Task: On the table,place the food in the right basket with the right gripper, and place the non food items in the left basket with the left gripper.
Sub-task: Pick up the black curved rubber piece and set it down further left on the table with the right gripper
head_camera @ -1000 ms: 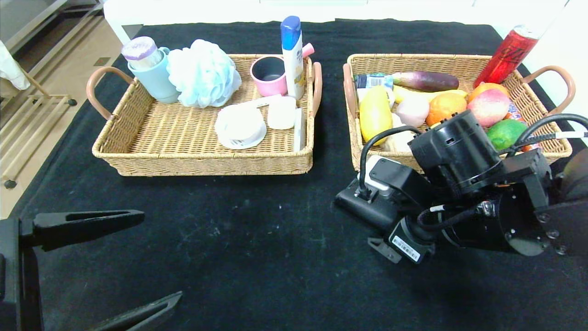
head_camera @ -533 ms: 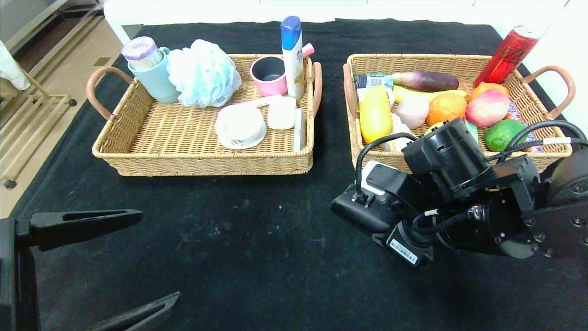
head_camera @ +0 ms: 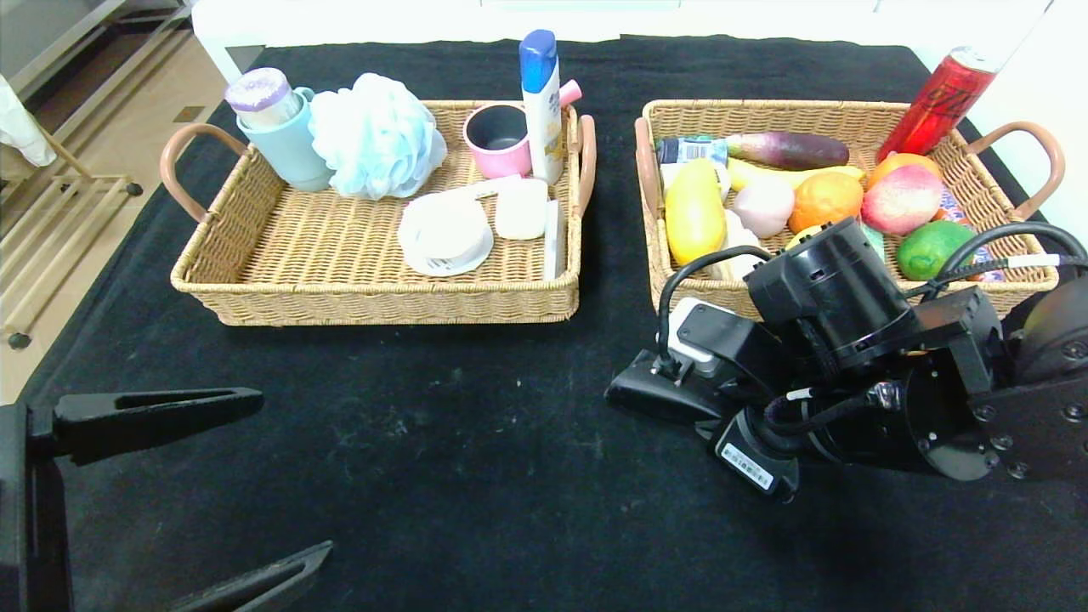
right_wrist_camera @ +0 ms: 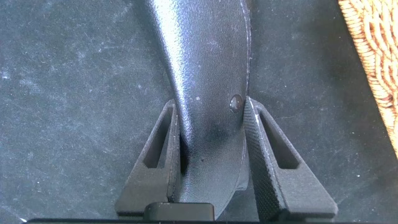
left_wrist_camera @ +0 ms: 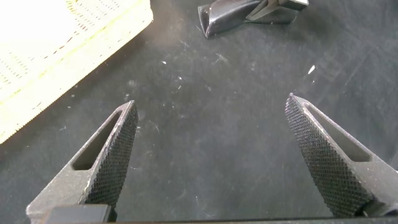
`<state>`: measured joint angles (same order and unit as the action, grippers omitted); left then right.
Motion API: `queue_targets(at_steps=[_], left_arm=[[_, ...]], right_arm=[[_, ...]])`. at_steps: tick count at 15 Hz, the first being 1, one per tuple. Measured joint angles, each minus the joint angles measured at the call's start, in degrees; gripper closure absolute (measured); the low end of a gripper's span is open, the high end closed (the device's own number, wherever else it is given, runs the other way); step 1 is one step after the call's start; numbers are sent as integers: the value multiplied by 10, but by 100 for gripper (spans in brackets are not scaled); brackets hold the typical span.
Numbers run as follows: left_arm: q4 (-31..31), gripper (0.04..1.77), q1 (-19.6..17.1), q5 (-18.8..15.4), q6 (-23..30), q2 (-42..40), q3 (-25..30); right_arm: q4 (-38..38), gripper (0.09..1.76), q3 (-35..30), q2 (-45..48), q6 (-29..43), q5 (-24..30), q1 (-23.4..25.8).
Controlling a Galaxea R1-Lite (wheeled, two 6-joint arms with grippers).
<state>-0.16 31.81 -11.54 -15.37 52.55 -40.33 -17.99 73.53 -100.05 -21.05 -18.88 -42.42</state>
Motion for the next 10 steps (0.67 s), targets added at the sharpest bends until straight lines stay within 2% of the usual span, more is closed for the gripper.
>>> queue_targets(at_steps=[6, 8, 10], left_arm=[[-1, 9, 0, 0, 0, 1, 2], [0, 9, 0, 0, 0, 0, 2], [0, 9, 0, 5, 0, 0, 0]], right_arm=[[2, 115, 1, 2, 4, 1, -2], [7, 123, 6, 14, 17, 3, -15], [7, 123, 20, 29, 32, 3, -28]])
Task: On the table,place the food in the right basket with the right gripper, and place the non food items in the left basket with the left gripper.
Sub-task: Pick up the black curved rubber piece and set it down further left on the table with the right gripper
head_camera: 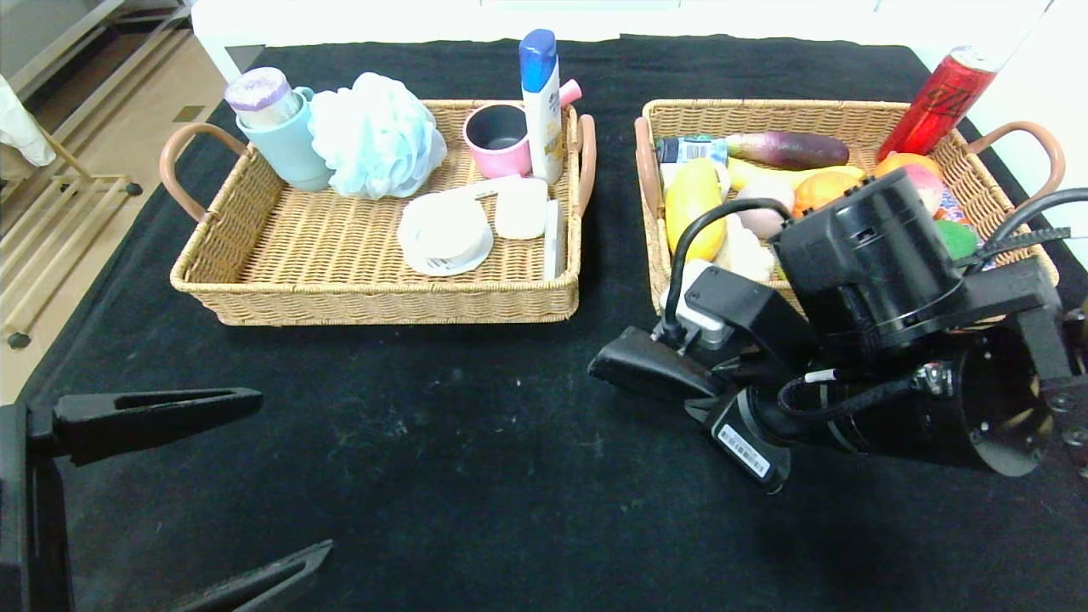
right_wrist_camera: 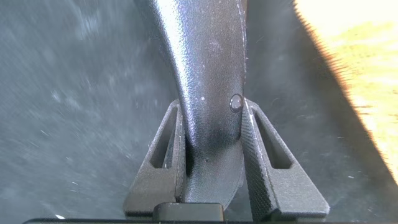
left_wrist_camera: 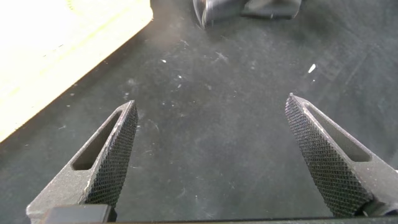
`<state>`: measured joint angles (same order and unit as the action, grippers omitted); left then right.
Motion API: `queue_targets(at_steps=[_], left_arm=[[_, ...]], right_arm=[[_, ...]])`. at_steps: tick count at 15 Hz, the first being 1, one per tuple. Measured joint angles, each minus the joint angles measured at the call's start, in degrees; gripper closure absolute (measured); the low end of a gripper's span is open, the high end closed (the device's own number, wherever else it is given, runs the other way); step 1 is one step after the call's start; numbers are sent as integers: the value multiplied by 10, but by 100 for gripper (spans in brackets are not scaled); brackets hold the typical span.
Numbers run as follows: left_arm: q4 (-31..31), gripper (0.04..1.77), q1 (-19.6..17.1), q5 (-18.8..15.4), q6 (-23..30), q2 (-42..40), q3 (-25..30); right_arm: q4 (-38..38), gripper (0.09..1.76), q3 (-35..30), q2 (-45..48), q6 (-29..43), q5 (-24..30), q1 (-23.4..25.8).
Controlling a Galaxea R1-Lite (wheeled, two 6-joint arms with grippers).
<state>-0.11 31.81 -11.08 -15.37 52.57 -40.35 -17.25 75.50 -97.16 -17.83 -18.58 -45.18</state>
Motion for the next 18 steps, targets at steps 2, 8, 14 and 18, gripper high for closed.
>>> queue_targets(at_steps=[2, 8, 14, 18], left_arm=[[0, 9, -1, 4, 1, -2, -5], [52, 9, -2, 14, 2, -31, -42], [82, 9, -4, 33, 5, -60, -78], [82, 9, -2, 31, 4, -63, -75]], right_arm=[[0, 123, 27, 6, 66, 1, -20], [-16, 124, 134, -47, 270, 9, -97], [-6, 125, 178, -111, 385, 33, -145], [29, 125, 196, -145, 417, 32, -128]])
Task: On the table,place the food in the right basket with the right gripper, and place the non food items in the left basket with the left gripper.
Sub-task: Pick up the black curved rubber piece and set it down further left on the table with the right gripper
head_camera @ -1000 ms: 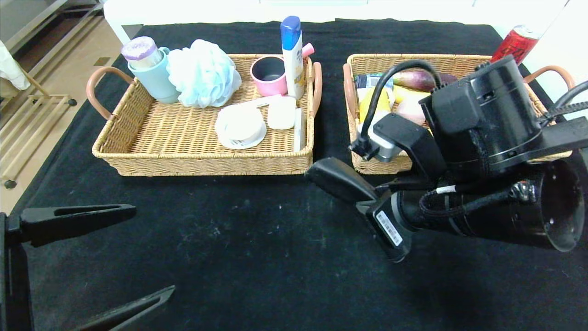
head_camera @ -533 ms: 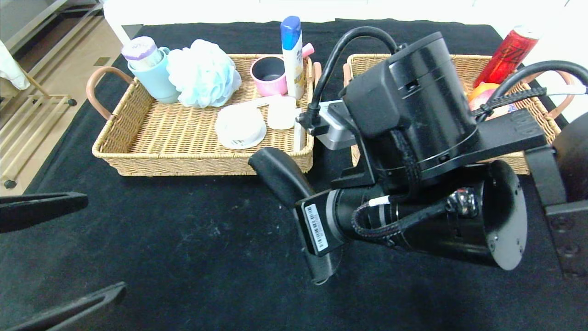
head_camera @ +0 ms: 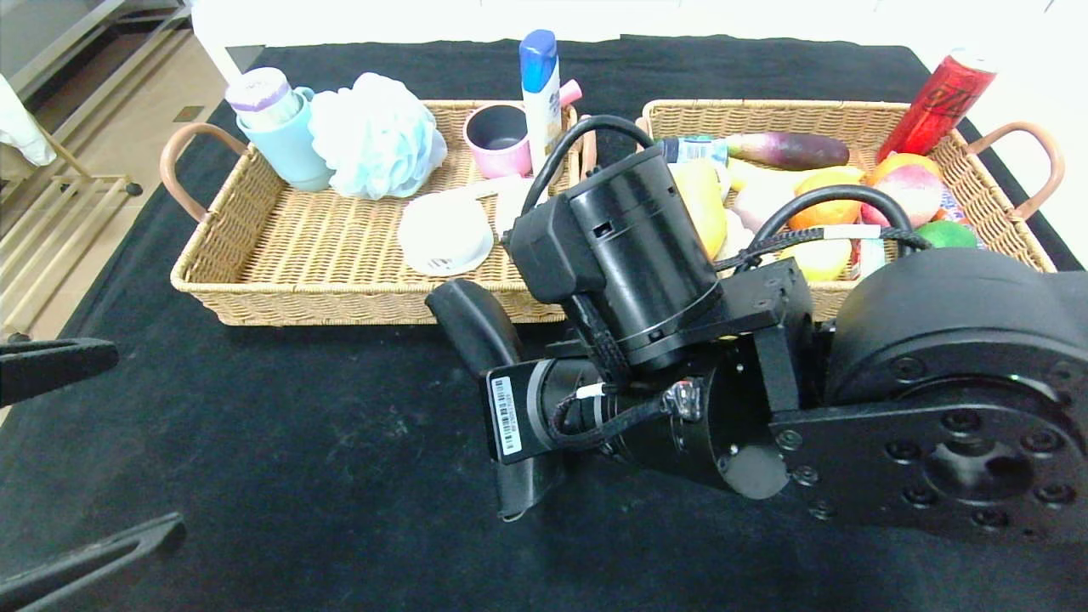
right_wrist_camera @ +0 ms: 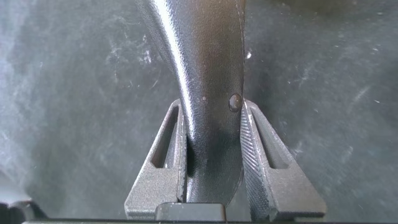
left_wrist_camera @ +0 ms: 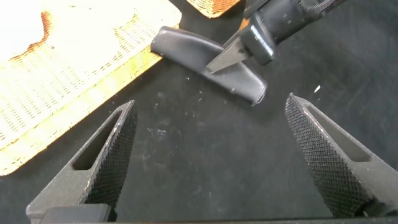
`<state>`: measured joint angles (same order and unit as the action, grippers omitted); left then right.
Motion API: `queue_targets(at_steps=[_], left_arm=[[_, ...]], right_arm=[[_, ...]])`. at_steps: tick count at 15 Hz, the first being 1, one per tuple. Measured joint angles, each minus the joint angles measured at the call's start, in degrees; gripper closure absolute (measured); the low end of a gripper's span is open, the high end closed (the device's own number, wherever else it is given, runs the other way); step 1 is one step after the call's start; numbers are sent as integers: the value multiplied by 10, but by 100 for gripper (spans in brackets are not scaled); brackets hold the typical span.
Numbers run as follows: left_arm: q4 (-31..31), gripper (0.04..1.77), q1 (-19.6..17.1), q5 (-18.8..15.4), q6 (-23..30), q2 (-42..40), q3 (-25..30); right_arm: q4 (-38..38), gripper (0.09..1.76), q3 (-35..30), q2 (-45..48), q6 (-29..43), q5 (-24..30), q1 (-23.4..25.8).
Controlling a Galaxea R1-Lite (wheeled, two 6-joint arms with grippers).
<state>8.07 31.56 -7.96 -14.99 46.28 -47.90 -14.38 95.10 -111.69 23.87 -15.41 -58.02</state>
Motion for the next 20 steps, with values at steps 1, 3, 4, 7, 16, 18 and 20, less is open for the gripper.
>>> queue_targets(at_steps=[1, 3, 4, 7, 16, 18, 20], left_arm=[[0, 9, 0, -2, -1, 0, 2], [0, 9, 1, -4, -1, 2, 4], [0, 9, 1, -5, -1, 2, 4], [0, 9, 1, -6, -2, 3, 5], [0, 9, 2, -6, -3, 4, 9], [1, 9, 1, -6, -2, 5, 10], [1, 9, 1, -6, -2, 6, 10]], right_arm=[[0, 125, 5, -7, 1, -1, 4], [2, 125, 14, -18, 2, -2, 9], [2, 125, 15, -23, 9, -2, 10], [2, 126, 17, -29, 13, -4, 14], [1, 50, 15, -21, 7, -3, 10], [-3, 42, 4, -5, -3, 1, 10], [-3, 36, -34, 29, -41, 39, 16]])
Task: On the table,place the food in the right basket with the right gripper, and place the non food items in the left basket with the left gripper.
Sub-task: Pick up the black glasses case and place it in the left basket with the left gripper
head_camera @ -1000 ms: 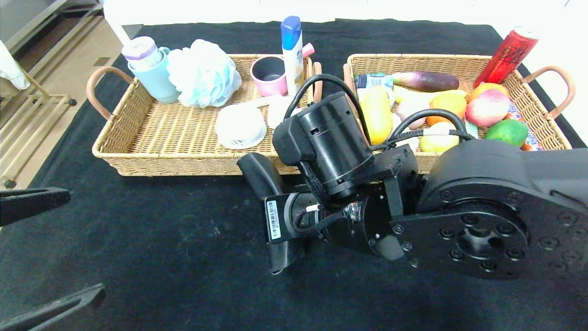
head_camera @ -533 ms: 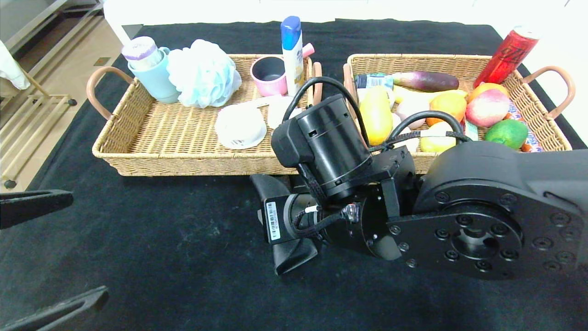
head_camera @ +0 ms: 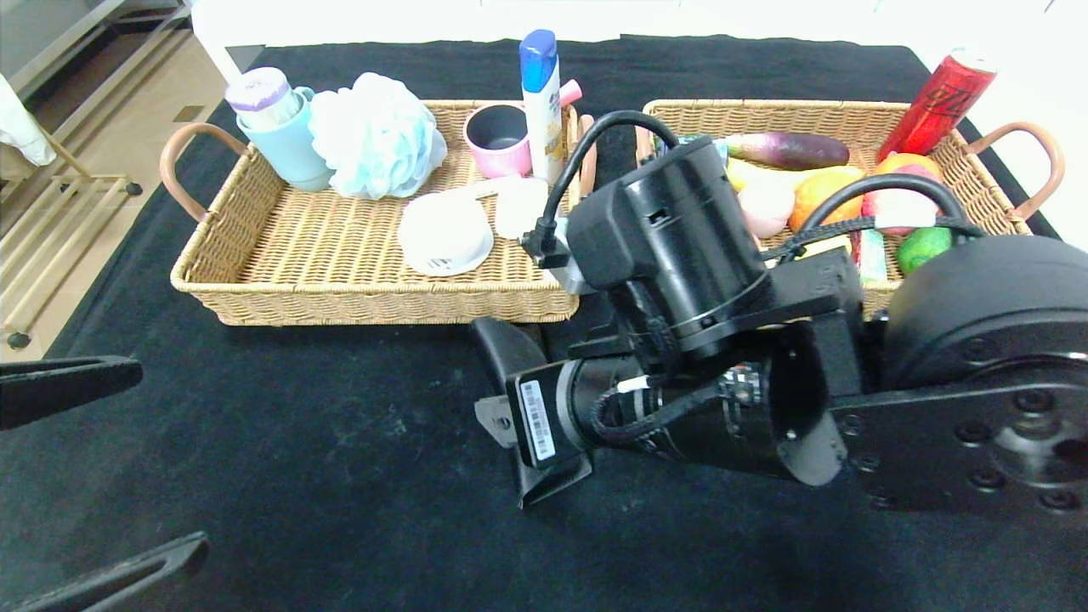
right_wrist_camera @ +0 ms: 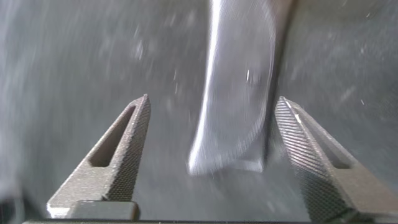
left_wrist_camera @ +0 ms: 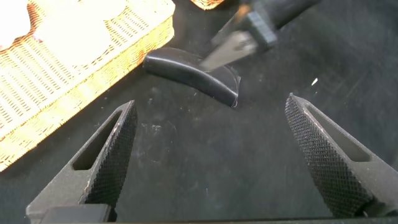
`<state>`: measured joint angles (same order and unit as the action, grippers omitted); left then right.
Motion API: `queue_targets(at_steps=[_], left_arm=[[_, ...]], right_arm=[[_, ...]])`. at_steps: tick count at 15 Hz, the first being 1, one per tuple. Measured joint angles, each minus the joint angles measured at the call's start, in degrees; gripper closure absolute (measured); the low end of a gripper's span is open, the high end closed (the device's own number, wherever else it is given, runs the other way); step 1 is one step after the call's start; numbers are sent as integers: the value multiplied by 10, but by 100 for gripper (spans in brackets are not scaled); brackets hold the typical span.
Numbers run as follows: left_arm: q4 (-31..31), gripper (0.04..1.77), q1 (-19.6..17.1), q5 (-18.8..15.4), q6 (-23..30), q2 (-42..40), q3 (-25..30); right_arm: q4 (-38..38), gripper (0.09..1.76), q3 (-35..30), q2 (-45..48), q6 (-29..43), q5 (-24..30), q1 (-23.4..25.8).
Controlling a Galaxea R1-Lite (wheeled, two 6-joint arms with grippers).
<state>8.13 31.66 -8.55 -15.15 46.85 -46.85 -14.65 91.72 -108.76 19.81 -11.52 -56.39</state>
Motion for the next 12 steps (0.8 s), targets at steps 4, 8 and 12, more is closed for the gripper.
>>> queue_targets(at_steps=[4, 8, 12], left_arm=[[0, 9, -2, 11, 6, 19, 0], [25, 9, 2, 36, 46, 58, -8], [26, 9, 42, 154, 106, 122, -34]], right_arm=[[4, 27, -149, 116, -142, 122, 52], [52, 22, -306, 240, -248, 220, 117], [168, 19, -445, 332, -326, 310, 198]])
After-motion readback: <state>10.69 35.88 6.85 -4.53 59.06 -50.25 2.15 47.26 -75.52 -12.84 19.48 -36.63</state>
